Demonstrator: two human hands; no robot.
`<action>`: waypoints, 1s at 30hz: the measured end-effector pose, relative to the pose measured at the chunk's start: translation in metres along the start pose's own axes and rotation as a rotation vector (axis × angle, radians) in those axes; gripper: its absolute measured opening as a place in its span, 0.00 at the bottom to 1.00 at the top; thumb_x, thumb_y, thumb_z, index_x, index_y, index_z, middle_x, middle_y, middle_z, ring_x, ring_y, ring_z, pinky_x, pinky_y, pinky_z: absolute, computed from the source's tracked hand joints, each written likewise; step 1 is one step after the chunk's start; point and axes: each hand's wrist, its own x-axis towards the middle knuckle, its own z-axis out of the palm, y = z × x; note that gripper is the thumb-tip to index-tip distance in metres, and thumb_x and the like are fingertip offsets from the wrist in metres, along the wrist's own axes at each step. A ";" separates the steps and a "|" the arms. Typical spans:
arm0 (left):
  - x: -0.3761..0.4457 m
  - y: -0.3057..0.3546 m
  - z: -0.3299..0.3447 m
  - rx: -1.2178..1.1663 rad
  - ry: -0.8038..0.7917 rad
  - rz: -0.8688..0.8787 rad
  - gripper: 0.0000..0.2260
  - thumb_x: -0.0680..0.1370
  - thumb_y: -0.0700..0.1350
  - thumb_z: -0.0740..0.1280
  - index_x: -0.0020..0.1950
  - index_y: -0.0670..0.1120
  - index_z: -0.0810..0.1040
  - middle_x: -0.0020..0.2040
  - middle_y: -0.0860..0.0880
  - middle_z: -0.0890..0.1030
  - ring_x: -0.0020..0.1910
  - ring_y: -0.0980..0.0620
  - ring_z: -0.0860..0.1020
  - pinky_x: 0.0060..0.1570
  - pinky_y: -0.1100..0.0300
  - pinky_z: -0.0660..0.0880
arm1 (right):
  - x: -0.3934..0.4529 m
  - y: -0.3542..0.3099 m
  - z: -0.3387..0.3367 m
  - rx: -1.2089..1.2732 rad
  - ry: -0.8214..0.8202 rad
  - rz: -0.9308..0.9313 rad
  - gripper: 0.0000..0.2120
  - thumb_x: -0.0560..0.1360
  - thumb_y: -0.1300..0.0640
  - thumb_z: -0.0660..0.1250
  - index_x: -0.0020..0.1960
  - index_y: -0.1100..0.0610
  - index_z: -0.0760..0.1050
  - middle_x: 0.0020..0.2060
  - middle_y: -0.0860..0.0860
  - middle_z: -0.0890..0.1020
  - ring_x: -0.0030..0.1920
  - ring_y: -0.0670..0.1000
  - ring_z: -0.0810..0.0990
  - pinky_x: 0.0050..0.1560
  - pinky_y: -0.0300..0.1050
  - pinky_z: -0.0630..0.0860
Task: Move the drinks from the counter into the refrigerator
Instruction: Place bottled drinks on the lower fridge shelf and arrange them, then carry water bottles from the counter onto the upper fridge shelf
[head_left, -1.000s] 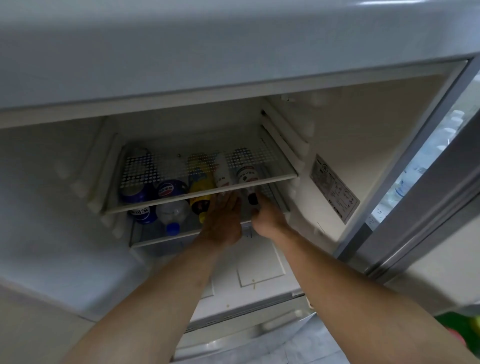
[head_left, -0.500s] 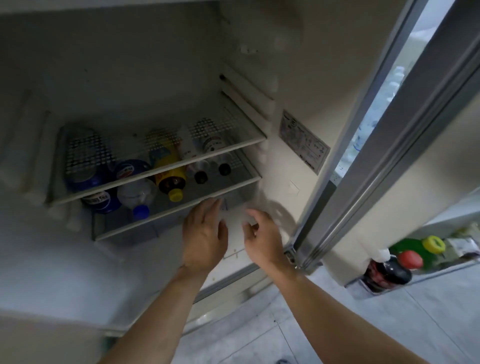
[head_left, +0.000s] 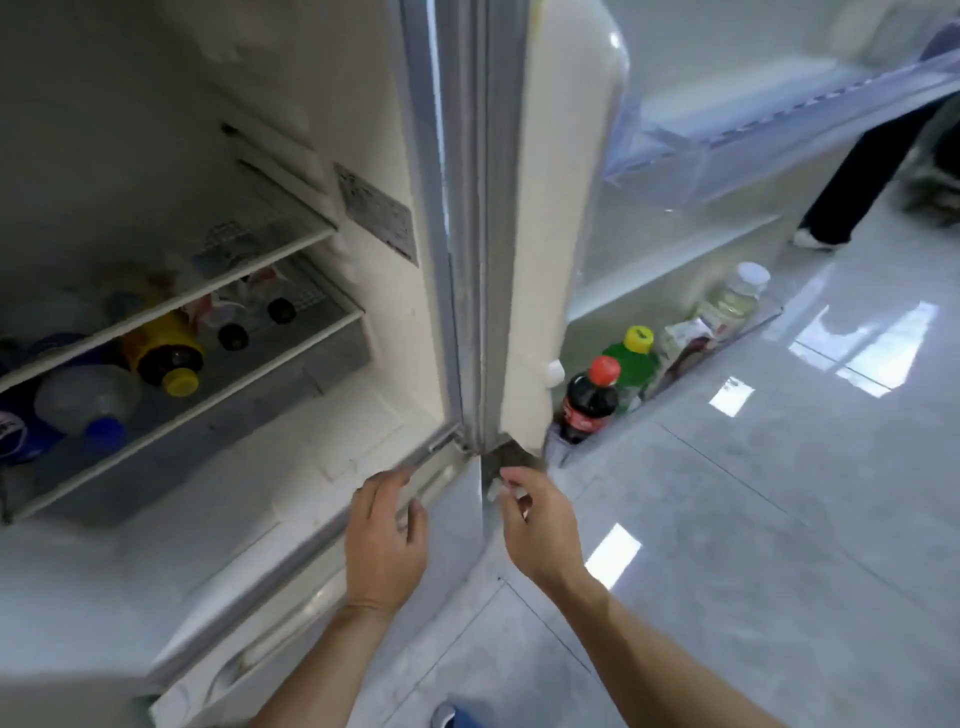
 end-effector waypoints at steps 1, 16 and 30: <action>-0.013 0.005 0.013 -0.029 -0.038 -0.054 0.15 0.76 0.42 0.63 0.61 0.40 0.78 0.55 0.46 0.78 0.53 0.53 0.74 0.58 0.63 0.69 | -0.012 0.017 -0.017 -0.001 0.060 0.050 0.10 0.79 0.57 0.66 0.59 0.55 0.80 0.53 0.49 0.82 0.49 0.50 0.81 0.53 0.43 0.77; -0.202 0.016 0.087 0.137 -0.856 -0.662 0.15 0.77 0.43 0.68 0.64 0.45 0.77 0.56 0.42 0.81 0.51 0.44 0.79 0.53 0.55 0.73 | -0.288 0.247 -0.193 0.229 0.565 0.927 0.14 0.80 0.55 0.65 0.63 0.56 0.79 0.54 0.50 0.82 0.52 0.50 0.79 0.53 0.43 0.73; -0.171 0.037 0.157 0.339 -1.238 -0.533 0.17 0.77 0.43 0.69 0.65 0.42 0.77 0.57 0.41 0.78 0.52 0.44 0.78 0.56 0.50 0.78 | -0.377 0.281 -0.196 0.486 0.726 1.440 0.10 0.79 0.56 0.66 0.57 0.60 0.78 0.51 0.56 0.80 0.50 0.58 0.79 0.42 0.48 0.77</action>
